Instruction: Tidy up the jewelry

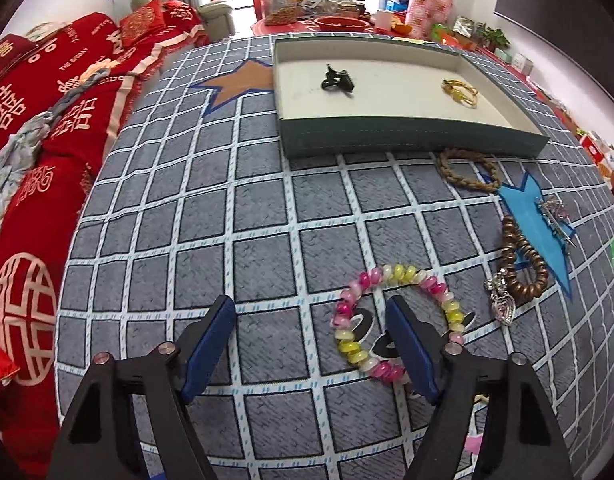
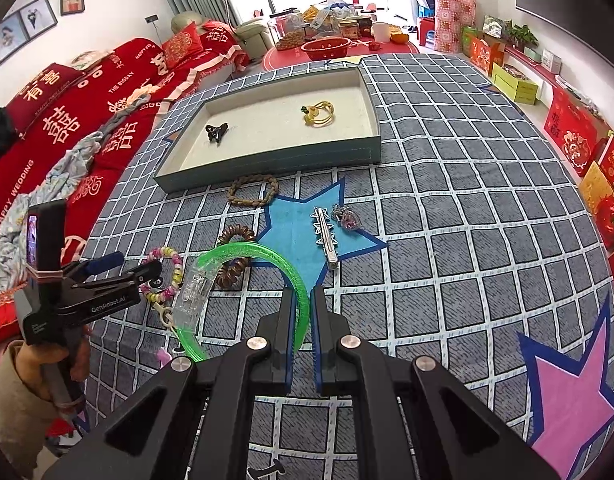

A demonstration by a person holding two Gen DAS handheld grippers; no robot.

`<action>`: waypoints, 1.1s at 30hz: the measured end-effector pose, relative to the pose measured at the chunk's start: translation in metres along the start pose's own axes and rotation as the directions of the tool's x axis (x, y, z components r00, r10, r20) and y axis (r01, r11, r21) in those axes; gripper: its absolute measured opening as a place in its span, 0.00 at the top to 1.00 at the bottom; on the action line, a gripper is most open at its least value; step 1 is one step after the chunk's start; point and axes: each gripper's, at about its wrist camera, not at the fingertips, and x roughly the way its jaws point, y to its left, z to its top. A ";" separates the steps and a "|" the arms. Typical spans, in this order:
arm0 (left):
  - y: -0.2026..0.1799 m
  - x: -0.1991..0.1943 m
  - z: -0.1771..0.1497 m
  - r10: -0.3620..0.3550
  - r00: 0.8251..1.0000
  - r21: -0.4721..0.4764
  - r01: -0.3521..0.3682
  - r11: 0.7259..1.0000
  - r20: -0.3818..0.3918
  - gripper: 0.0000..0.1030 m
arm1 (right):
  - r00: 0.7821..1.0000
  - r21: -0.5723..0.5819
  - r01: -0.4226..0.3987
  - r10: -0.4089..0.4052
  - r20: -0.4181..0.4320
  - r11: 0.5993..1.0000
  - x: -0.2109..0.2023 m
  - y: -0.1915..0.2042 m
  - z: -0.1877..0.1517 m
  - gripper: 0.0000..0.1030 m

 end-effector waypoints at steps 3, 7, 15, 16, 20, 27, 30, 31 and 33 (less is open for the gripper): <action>-0.006 -0.004 0.002 -0.040 0.999 0.052 0.040 0.998 0.013 0.74 | 1.000 0.003 -0.001 0.001 0.004 1.000 0.000 0.000 0.001 0.93; -0.010 -0.006 0.002 -0.100 0.995 0.063 0.099 0.993 0.007 0.79 | 1.000 0.003 -0.003 0.003 0.010 1.000 0.000 0.002 0.003 0.93; -0.001 -0.037 0.013 -0.158 0.984 -0.010 0.159 0.987 0.085 0.79 | 0.999 0.007 -0.005 0.005 0.031 1.000 -0.004 0.000 0.018 0.93; 0.000 -0.043 0.017 -0.161 0.982 -0.008 0.163 0.987 0.100 0.79 | 0.999 0.010 -0.007 0.007 0.034 1.000 -0.004 -0.001 0.022 0.93; -0.001 -0.062 0.037 -0.179 0.971 -0.001 0.182 0.983 0.158 0.79 | 0.999 0.003 -0.004 0.004 0.052 1.000 -0.005 -0.001 0.040 0.93; -0.005 -0.073 0.076 -0.166 0.962 0.014 0.167 0.986 0.219 0.79 | 0.997 -0.021 0.006 -0.005 0.075 1.000 -0.003 0.000 0.083 0.93; -0.007 -0.072 0.094 -0.162 0.959 0.011 0.164 0.986 0.232 0.79 | 0.996 -0.019 0.007 -0.006 0.084 1.000 0.003 -0.002 0.108 0.93; -0.007 -0.071 0.100 -0.159 0.959 0.012 0.161 0.987 0.237 0.79 | 0.996 -0.018 0.007 -0.006 0.087 1.000 0.005 -0.003 0.115 0.93; -0.009 -0.067 0.114 -0.154 0.958 0.009 0.156 0.988 0.243 0.79 | 0.996 -0.014 0.011 -0.009 0.088 1.000 0.011 -0.004 0.131 0.93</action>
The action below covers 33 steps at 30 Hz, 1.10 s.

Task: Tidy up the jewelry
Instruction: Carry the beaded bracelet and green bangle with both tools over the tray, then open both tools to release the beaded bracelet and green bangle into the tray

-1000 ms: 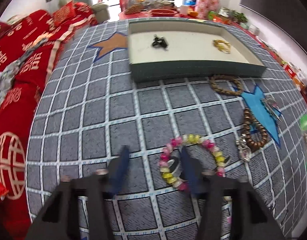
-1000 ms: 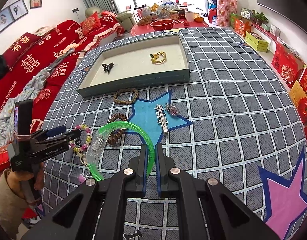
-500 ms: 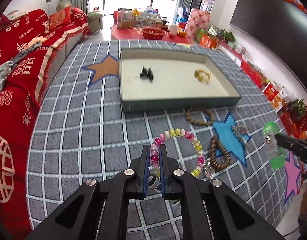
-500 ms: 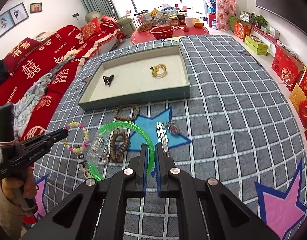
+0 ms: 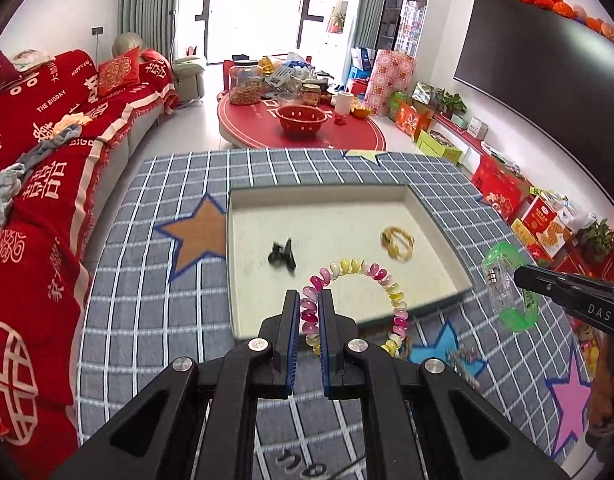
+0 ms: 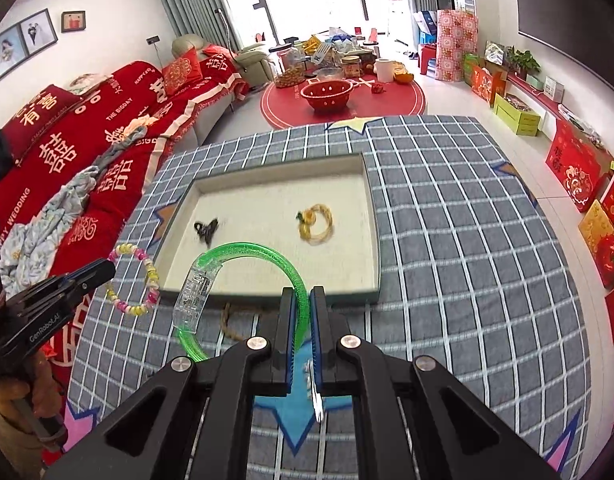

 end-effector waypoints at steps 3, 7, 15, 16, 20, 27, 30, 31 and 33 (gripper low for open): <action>0.001 0.019 0.021 -0.002 1.000 -0.016 0.002 1.000 -0.006 0.79 | 1.000 -0.006 0.020 -0.020 0.003 1.000 0.016 -0.001 0.022 0.93; 0.001 0.050 0.042 0.016 1.000 -0.034 -0.017 0.999 -0.024 0.79 | 0.999 -0.004 0.050 -0.050 -0.004 0.999 0.042 -0.005 0.048 0.93; -0.005 0.117 0.061 0.047 0.996 -0.047 -0.050 0.998 -0.070 0.79 | 0.995 0.058 0.093 -0.090 -0.047 0.994 0.103 -0.025 0.073 0.93; -0.007 0.123 0.061 0.053 0.996 -0.040 -0.056 0.998 -0.076 0.79 | 0.994 0.063 0.098 -0.095 -0.056 0.993 0.110 -0.028 0.073 0.93; -0.018 0.146 0.060 0.104 0.990 0.021 -0.103 0.995 -0.093 0.79 | 0.991 0.083 0.112 -0.105 -0.087 0.990 0.135 -0.036 0.073 0.93; -0.030 0.169 0.054 0.167 0.979 0.102 -0.156 0.983 -0.114 0.79 | 0.985 0.058 0.139 -0.132 -0.110 0.989 0.159 -0.036 0.070 0.93; -0.037 0.173 0.051 0.204 0.974 0.142 -0.188 0.972 -0.102 0.79 | 0.983 0.046 0.144 -0.138 -0.117 0.989 0.163 -0.034 0.068 0.93; -0.039 0.174 0.050 0.214 0.972 0.155 -0.197 0.968 -0.101 0.79 | 0.983 0.040 0.148 -0.142 -0.120 0.988 0.165 -0.033 0.067 0.93; -0.042 0.177 0.048 0.228 0.968 0.175 -0.207 0.962 -0.106 0.79 | 0.982 0.034 0.146 -0.141 -0.127 0.989 0.168 -0.031 0.065 0.93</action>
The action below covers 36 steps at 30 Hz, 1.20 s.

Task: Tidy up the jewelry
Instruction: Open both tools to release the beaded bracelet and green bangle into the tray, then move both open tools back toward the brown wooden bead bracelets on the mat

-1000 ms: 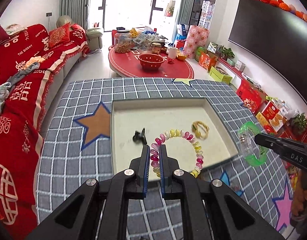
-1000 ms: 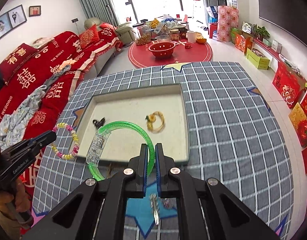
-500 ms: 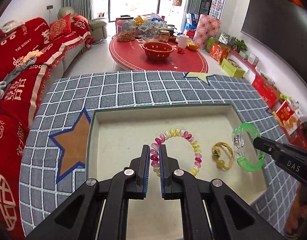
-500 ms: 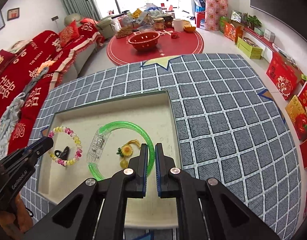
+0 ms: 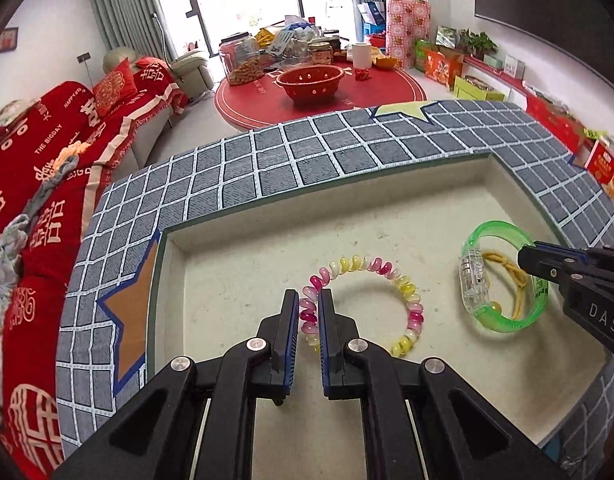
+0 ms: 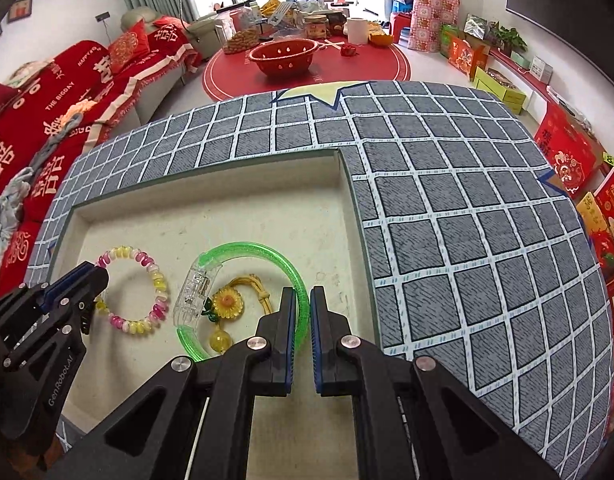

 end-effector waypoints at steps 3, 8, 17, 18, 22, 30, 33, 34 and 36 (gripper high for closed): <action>-0.004 0.004 -0.002 0.028 1.000 0.021 -0.028 0.999 -0.013 0.79 | 1.000 0.000 0.000 0.000 -0.013 1.000 0.003 0.002 -0.002 0.91; -0.005 0.001 -0.002 0.059 0.998 0.039 -0.059 0.997 0.002 0.79 | 1.000 0.001 -0.002 0.002 -0.008 1.000 0.001 0.001 -0.002 0.91; -0.001 -0.022 0.000 0.056 0.998 0.009 -0.057 0.998 0.040 0.79 | 0.996 0.059 -0.074 0.072 0.046 0.996 -0.025 -0.007 0.000 0.48; 0.000 -0.024 0.001 0.056 0.997 0.003 -0.056 0.998 0.044 0.79 | 0.996 0.064 -0.081 0.078 0.052 0.995 -0.029 -0.007 0.000 0.48; 0.008 -0.035 -0.001 0.055 0.996 -0.044 -0.052 0.998 0.064 0.03 | 0.992 0.080 -0.105 0.099 0.074 0.991 -0.047 -0.009 -0.003 0.47; 0.021 -0.085 -0.016 0.057 0.986 -0.066 -0.048 0.997 0.155 0.00 | 0.985 0.087 -0.146 0.136 0.110 0.985 -0.083 -0.014 -0.018 0.35; 0.027 -0.102 -0.027 0.036 0.987 -0.088 -0.022 0.996 0.158 0.00 | 0.980 0.074 -0.165 0.155 0.121 0.984 -0.098 -0.012 -0.028 0.22; 0.030 -0.107 -0.031 0.028 0.987 -0.095 -0.013 0.995 0.160 0.00 | 0.979 0.069 -0.173 0.164 0.124 0.982 -0.102 -0.010 -0.032 0.20; 0.035 -0.120 -0.041 0.019 0.985 -0.108 0.000 0.994 0.174 0.00 | 0.975 0.062 -0.192 0.183 0.127 0.979 -0.111 -0.009 -0.041 0.20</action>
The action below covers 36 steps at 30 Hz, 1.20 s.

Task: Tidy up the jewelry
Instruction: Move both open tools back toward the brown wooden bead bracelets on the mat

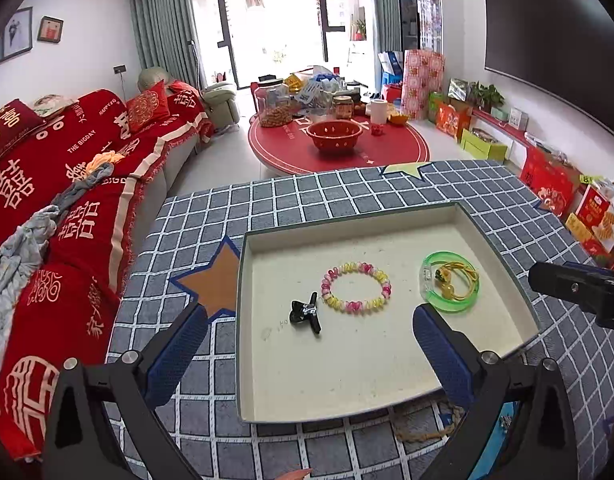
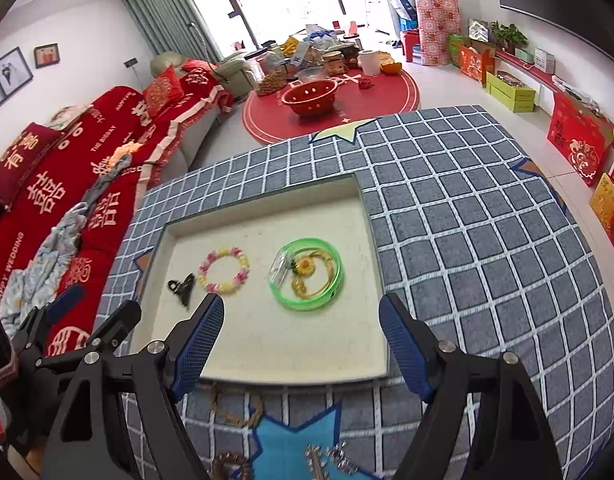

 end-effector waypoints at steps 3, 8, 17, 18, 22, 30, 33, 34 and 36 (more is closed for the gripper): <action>0.008 -0.018 -0.011 -0.011 1.000 -0.013 0.011 1.000 0.007 0.00 | 1.000 0.005 -0.028 0.028 0.003 1.000 -0.011 0.000 -0.010 0.17; 0.020 -0.038 -0.031 -0.008 1.000 -0.036 0.008 0.999 0.003 0.00 | 0.998 0.001 -0.060 0.060 0.025 0.998 -0.034 0.001 -0.027 0.16; 0.027 -0.051 -0.076 -0.067 0.996 -0.086 0.061 0.994 -0.066 0.00 | 0.992 0.014 -0.073 0.071 0.107 0.997 -0.070 -0.005 -0.053 0.16; 0.027 -0.053 -0.078 -0.068 0.995 -0.088 0.062 0.994 -0.069 0.00 | 0.992 0.014 -0.068 0.066 0.111 0.998 -0.073 -0.006 -0.056 0.16; 0.029 -0.057 -0.094 -0.074 0.993 -0.106 0.064 0.992 -0.089 0.00 | 0.994 0.038 -0.079 0.076 0.081 0.996 -0.078 -0.014 -0.068 0.16; 0.035 -0.061 -0.121 -0.049 0.991 -0.109 0.036 0.993 -0.124 0.00 | 0.997 0.038 -0.027 0.030 -0.069 0.999 -0.059 -0.031 -0.103 0.16; 0.034 -0.058 -0.129 -0.057 0.988 -0.110 0.041 0.993 -0.144 0.00 | 0.993 0.033 0.000 0.004 -0.115 0.999 -0.049 -0.035 -0.118 0.16; 0.032 -0.057 -0.130 -0.057 0.987 -0.106 0.041 0.994 -0.150 0.00 | 0.991 0.032 0.012 -0.007 -0.133 0.999 -0.045 -0.037 -0.123 0.16; 0.027 -0.055 -0.133 -0.058 0.985 -0.094 0.043 0.995 -0.162 0.00 | 0.986 0.029 0.044 -0.039 -0.162 0.999 -0.037 -0.039 -0.129 0.16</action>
